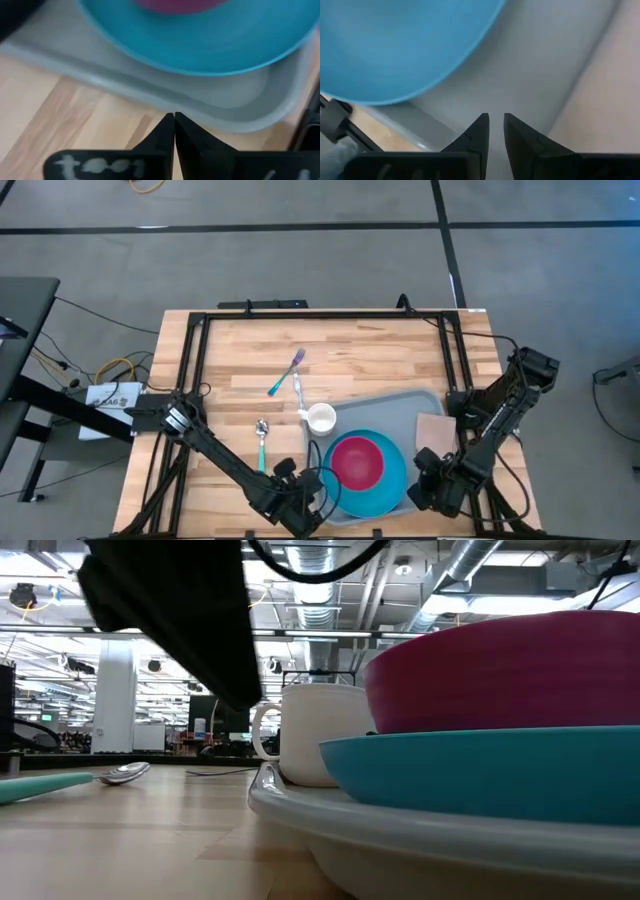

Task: Set up tray
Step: Move the gray tray to the center of the table, then put the brown napkin on the gray tray

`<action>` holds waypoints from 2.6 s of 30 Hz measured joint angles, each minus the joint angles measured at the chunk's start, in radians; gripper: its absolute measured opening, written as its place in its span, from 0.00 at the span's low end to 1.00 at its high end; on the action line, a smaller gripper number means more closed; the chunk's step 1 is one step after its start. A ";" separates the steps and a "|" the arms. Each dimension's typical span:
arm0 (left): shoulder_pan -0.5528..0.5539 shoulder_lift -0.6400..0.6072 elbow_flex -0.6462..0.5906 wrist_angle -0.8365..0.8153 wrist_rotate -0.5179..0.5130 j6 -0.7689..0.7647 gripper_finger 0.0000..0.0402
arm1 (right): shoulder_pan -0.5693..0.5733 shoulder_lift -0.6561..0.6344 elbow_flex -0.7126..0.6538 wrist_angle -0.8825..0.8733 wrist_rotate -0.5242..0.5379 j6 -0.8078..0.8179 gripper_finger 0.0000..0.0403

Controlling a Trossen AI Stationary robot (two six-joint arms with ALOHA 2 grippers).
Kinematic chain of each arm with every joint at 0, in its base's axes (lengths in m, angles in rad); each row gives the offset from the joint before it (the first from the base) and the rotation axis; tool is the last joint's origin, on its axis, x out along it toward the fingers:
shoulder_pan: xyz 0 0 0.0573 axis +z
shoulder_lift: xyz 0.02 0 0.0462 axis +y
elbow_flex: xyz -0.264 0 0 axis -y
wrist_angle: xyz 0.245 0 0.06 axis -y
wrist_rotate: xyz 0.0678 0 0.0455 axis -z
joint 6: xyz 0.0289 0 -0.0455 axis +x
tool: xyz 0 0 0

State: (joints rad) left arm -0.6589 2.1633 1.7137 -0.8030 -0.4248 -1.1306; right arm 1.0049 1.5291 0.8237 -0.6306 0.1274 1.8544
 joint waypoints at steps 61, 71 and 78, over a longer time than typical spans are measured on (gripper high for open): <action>0.065 -0.055 0.393 -0.534 -0.090 0.151 0.00 | -0.419 -0.007 -0.004 0.258 -0.013 -0.398 0.13; 0.147 -0.054 0.420 -0.261 -0.077 0.463 0.00 | -0.381 -0.223 0.026 -0.117 0.021 -0.334 0.13; 0.228 -0.054 0.420 0.008 0.100 0.772 0.12 | -0.330 -0.327 0.026 -0.340 0.032 -0.208 0.13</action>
State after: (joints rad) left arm -0.4311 2.1098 2.1338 -0.7949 -0.3248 -0.3584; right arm 0.6749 1.2022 0.8497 -0.9710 0.1596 1.6468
